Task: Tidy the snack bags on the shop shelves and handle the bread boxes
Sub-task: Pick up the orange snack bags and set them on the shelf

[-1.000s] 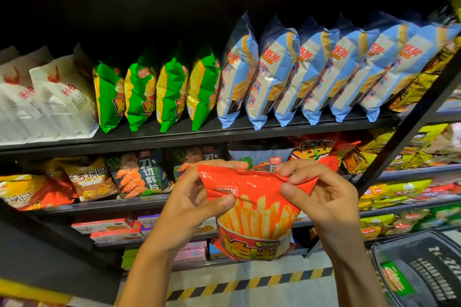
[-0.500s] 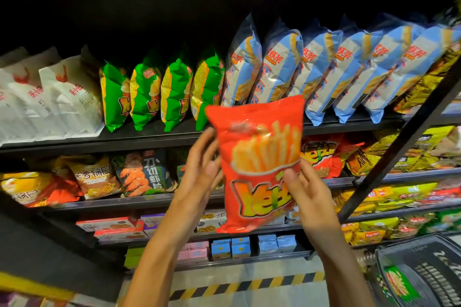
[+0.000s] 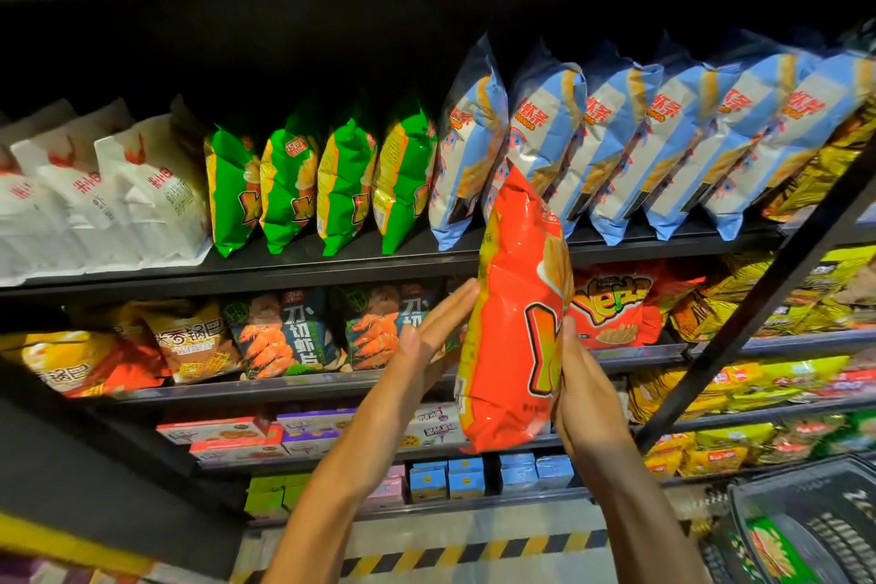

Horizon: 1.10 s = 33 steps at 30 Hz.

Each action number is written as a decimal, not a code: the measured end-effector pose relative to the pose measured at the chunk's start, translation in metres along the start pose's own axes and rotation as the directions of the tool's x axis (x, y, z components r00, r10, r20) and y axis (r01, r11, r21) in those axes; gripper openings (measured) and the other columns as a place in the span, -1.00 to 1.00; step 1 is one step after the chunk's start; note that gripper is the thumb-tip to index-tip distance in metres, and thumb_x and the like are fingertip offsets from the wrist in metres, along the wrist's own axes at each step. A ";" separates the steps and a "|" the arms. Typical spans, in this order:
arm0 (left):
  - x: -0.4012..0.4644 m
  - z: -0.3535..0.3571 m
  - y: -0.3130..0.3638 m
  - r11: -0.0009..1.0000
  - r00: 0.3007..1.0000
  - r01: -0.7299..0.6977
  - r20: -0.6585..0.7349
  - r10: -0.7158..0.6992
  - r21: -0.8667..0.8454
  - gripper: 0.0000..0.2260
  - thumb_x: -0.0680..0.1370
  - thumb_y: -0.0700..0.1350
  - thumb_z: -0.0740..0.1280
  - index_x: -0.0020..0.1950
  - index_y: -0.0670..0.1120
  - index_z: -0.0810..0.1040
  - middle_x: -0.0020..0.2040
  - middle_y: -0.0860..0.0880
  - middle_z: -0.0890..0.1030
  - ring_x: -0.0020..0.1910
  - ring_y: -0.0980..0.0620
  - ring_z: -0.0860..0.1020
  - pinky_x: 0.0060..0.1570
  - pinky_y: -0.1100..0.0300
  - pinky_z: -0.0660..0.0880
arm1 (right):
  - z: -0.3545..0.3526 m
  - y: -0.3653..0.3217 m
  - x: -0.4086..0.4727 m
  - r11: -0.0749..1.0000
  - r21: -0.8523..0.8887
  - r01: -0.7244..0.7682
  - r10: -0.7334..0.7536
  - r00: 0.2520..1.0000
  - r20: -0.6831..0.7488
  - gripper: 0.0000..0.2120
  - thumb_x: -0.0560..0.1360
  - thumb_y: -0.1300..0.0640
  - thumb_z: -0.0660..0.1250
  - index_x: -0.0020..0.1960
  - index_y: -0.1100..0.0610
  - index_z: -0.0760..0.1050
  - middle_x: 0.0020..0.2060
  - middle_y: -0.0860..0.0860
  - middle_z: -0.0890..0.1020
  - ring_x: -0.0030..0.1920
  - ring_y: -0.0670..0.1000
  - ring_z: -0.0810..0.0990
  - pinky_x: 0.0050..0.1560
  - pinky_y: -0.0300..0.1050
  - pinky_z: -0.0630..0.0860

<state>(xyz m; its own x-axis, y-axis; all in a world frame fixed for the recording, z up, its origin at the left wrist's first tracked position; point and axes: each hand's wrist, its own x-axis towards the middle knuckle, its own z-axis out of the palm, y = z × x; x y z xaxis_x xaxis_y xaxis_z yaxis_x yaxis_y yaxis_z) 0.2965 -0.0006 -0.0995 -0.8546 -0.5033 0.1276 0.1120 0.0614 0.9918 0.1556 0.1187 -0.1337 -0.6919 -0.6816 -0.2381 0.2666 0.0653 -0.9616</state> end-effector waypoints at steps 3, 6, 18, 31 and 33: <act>-0.011 -0.006 -0.005 0.996 0.999 -0.017 -0.045 0.021 0.083 0.00 0.38 0.60 0.14 0.56 -0.12 0.28 0.35 0.33 0.53 0.40 0.33 0.44 0.35 0.32 0.42 | -0.002 0.003 0.003 0.999 0.032 0.019 -0.019 1.000 0.023 -0.14 0.30 -0.60 0.26 0.49 -0.21 0.43 0.38 -0.09 0.60 0.37 -0.01 0.58 0.45 0.18 0.46; -0.001 -0.020 -0.009 0.992 0.989 0.114 -0.098 -0.109 0.048 -0.17 0.27 0.60 0.36 0.35 0.11 0.63 0.21 0.06 0.60 0.55 -0.15 0.34 0.55 -0.15 0.26 | -0.002 0.001 0.004 0.993 -0.030 0.114 -0.113 0.993 0.033 -0.20 0.42 -0.49 0.28 0.56 -0.13 0.36 0.41 -0.14 0.56 0.41 -0.11 0.53 0.49 0.12 0.43; 0.001 0.004 -0.020 0.998 0.941 -0.061 -0.330 0.069 0.036 -0.45 0.63 -0.01 0.27 0.62 0.13 0.23 0.44 0.16 0.53 0.39 0.23 0.51 0.23 0.33 0.51 | 0.004 -0.031 -0.014 0.889 -0.076 0.452 -0.446 0.891 0.089 -0.54 0.53 -0.37 0.28 0.31 -0.17 0.53 0.15 -0.22 0.68 0.17 -0.26 0.63 0.07 -0.36 0.54; 0.015 0.002 -0.032 0.968 0.890 0.054 -0.428 -0.159 -0.245 -0.38 0.48 0.35 0.29 0.50 0.16 0.46 0.44 0.09 0.55 0.43 0.04 0.51 0.49 -0.17 0.37 | 0.008 -0.035 -0.016 0.890 0.005 0.455 -0.442 0.862 0.250 -0.57 0.44 0.04 0.47 0.27 -0.25 0.61 0.35 -0.36 0.54 0.36 -0.24 0.53 0.28 -0.29 0.53; 0.015 0.001 -0.032 0.970 0.894 0.057 -0.420 -0.154 -0.235 -0.34 0.45 0.40 0.32 0.50 0.17 0.45 0.45 0.09 0.54 0.44 0.05 0.49 0.49 -0.16 0.36 | 0.008 -0.036 -0.016 0.896 0.031 0.443 -0.437 0.866 0.245 -0.52 0.45 0.08 0.47 0.35 -0.17 0.55 0.30 -0.30 0.61 0.36 -0.18 0.56 0.30 -0.15 0.57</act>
<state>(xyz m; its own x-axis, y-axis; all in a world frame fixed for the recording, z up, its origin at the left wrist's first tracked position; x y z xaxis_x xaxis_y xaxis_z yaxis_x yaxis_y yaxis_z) 0.2797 -0.0091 -0.1291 -0.5683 -0.8218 -0.0403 0.1792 -0.1714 0.9688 0.1628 0.1217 -0.0940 -0.5512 -0.7969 0.2472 -0.0472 -0.2660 -0.9628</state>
